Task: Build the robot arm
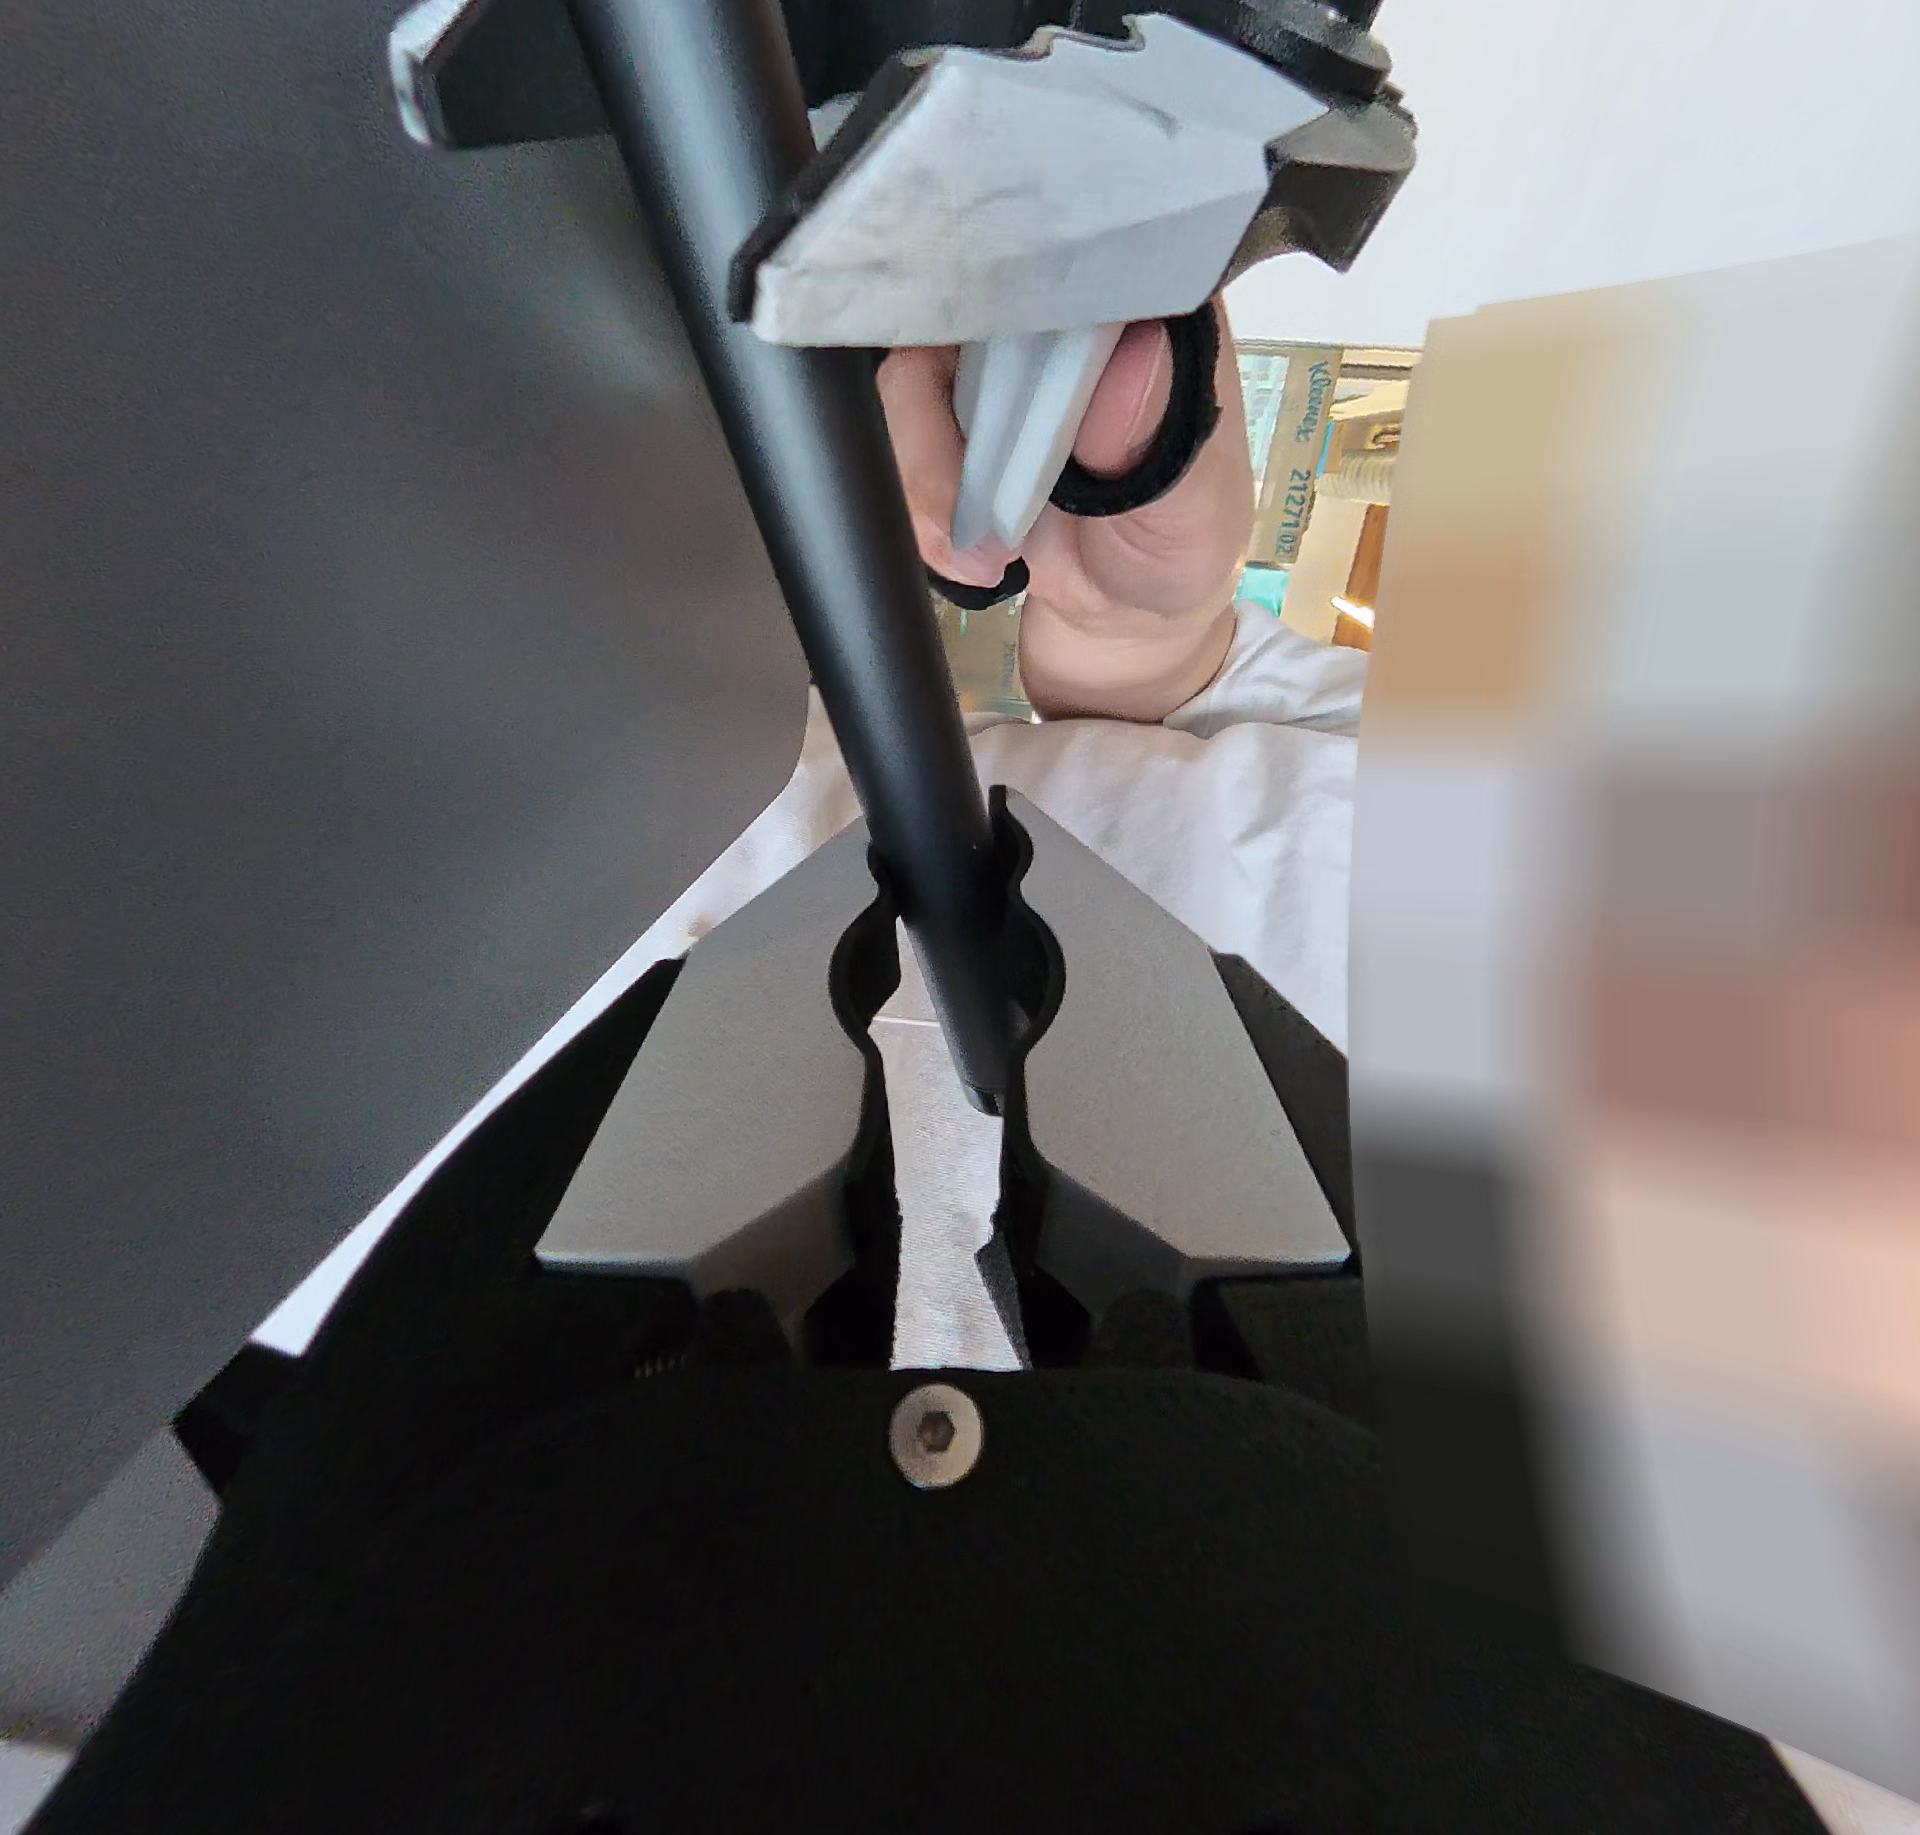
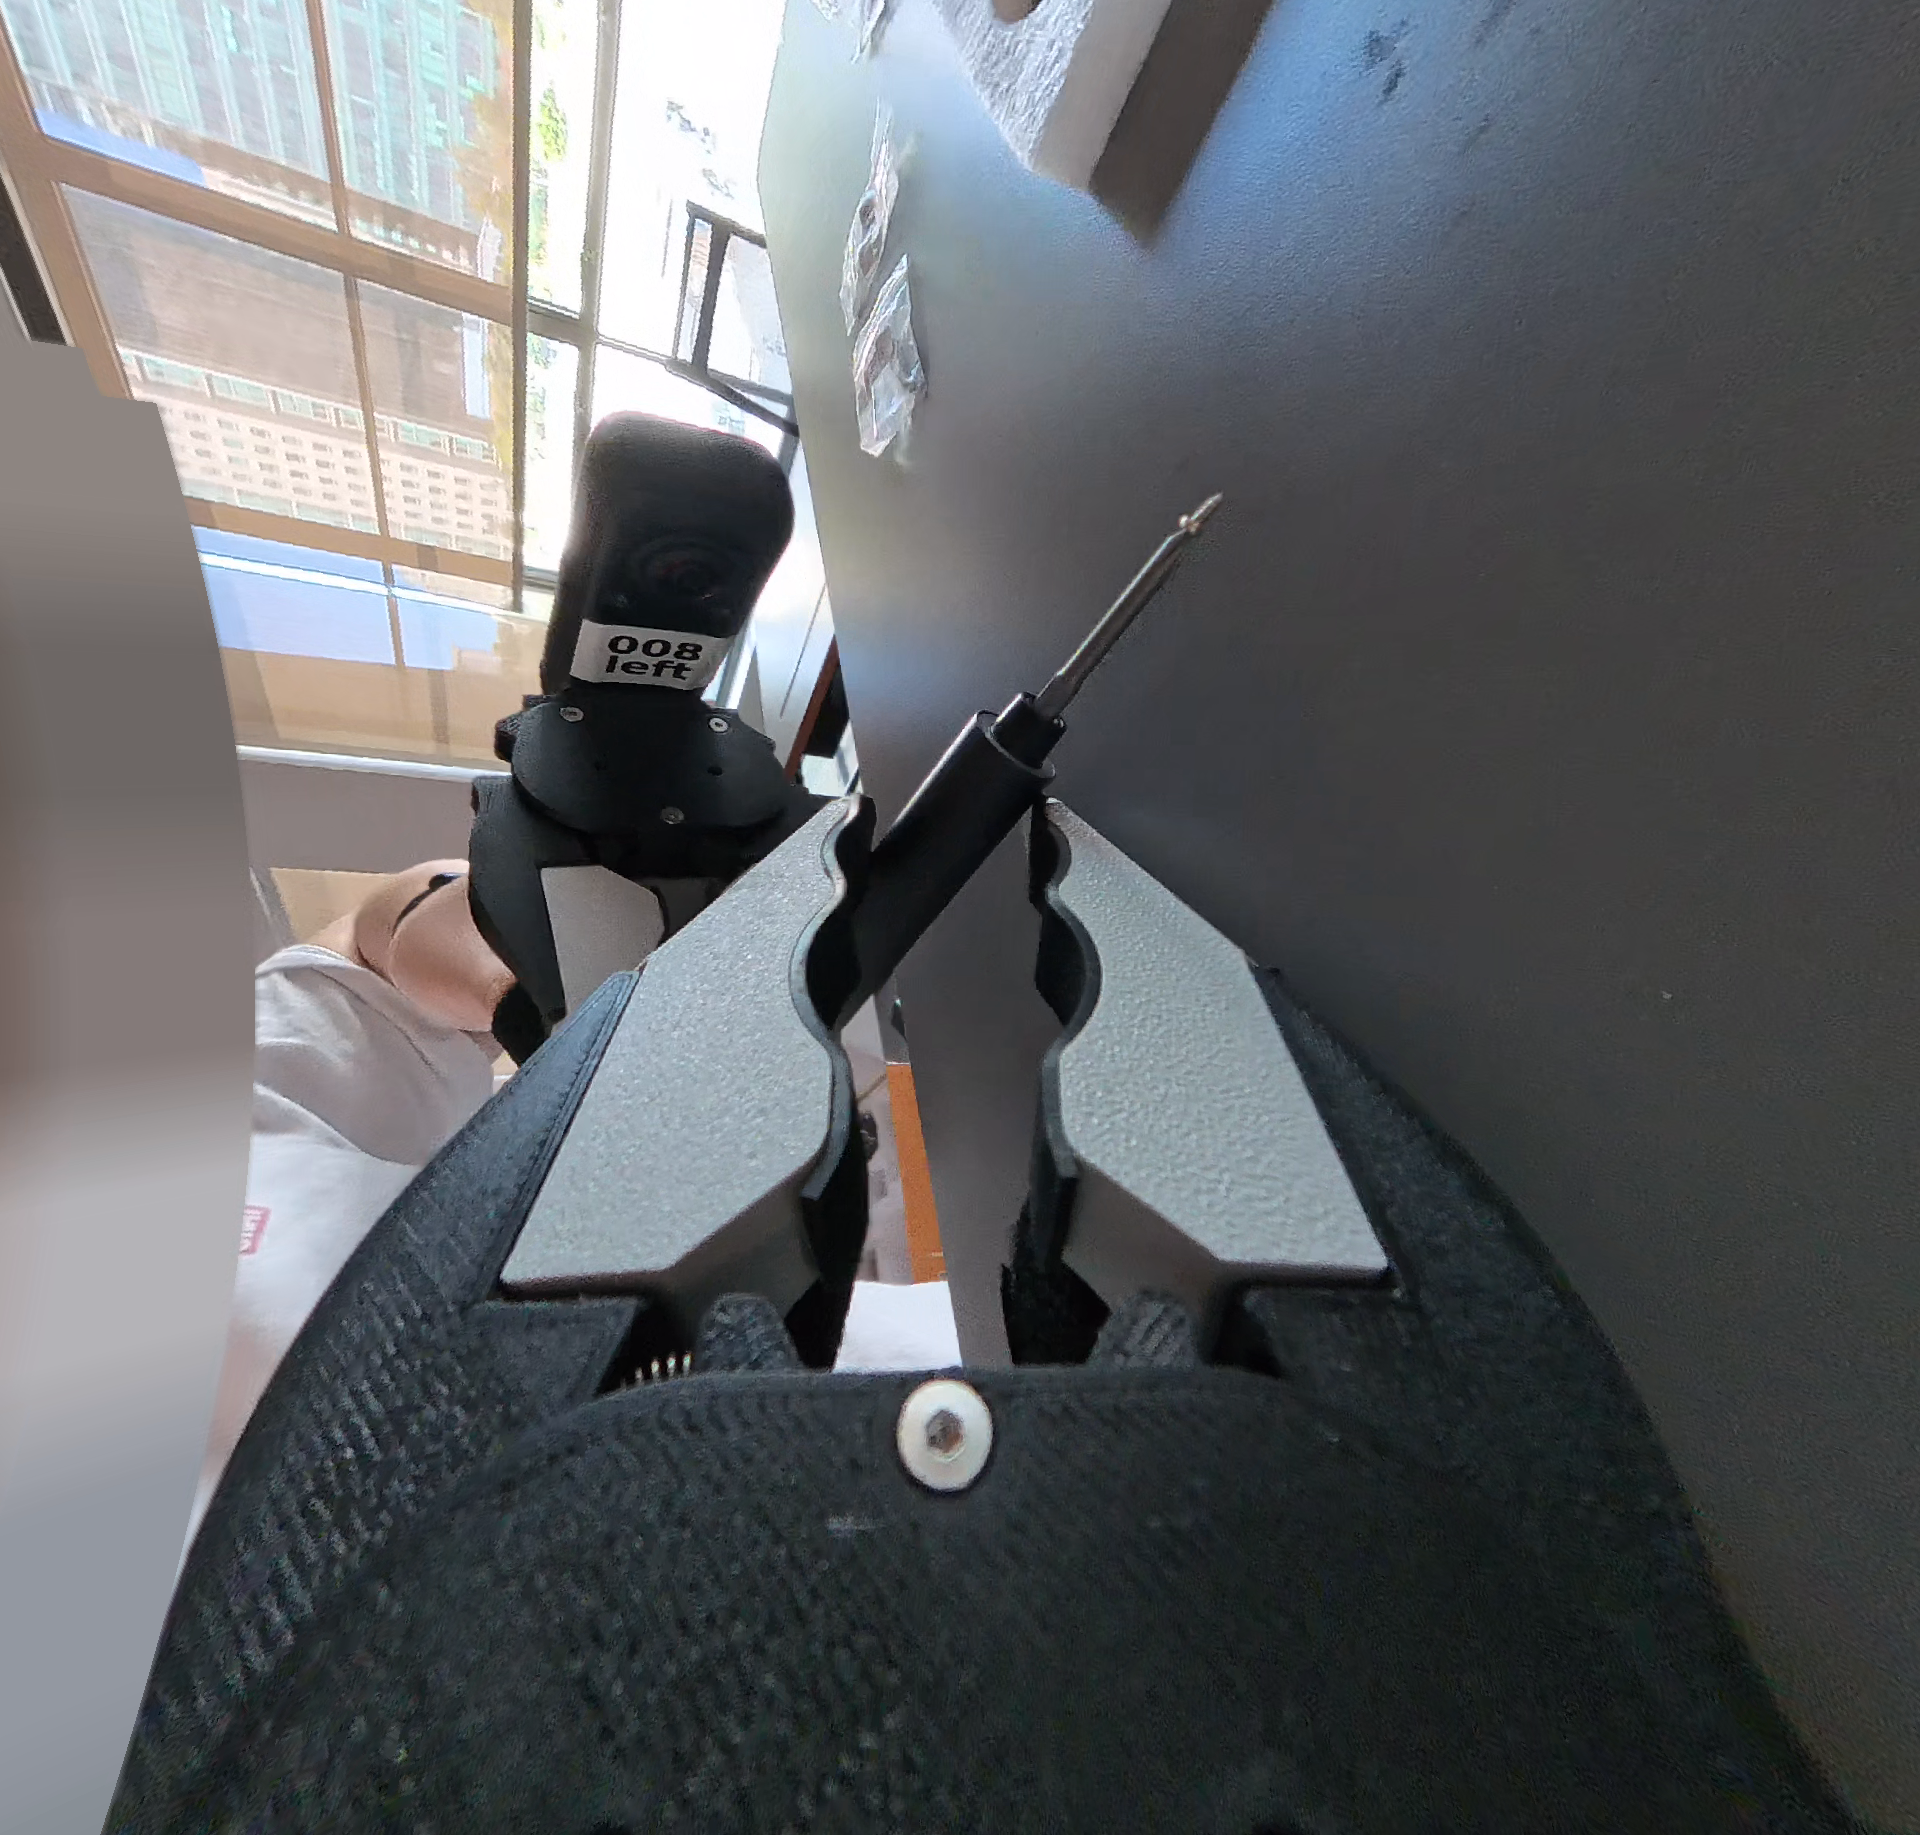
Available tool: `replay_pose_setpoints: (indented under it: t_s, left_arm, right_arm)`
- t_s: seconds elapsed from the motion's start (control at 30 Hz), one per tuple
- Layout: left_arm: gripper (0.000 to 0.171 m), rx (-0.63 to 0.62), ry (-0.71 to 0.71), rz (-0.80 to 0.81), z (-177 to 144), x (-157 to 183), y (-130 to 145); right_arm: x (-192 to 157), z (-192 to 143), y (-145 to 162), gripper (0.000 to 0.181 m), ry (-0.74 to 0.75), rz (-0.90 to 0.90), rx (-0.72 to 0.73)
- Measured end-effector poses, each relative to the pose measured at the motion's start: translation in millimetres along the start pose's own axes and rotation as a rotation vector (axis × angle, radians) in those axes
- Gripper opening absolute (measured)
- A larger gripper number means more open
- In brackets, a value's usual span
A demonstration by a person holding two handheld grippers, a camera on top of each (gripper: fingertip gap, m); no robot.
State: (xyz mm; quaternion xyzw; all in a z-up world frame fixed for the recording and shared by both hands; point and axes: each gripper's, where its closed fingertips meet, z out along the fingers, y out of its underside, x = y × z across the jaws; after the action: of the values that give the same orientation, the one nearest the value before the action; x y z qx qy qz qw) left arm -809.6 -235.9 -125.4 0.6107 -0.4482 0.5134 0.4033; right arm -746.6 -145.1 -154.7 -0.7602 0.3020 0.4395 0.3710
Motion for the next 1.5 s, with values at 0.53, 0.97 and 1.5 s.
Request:
replay_pose_setpoints:
  t_s: [0.53,0.97,1.5]
  left_arm:
    - [0.008,0.36,0.185,0.251,69.8,52.5,-65.3]
    - [0.008,0.8,0.348,0.264,163.7,83.1,-186.2]
    - [0.008,0.925,-0.068,0.247,135.4,36.3,-240.8]
  right_arm:
    - [-40.4,-85.5,-45.4,0.026,-0.468,-0.049,0.121]
    - [7.8,-182.2,-97.8,0.016,-0.591,-0.056,-0.192]
    - [40.4,-154.4,-137.3,0.016,-0.346,-0.292,-0.275]
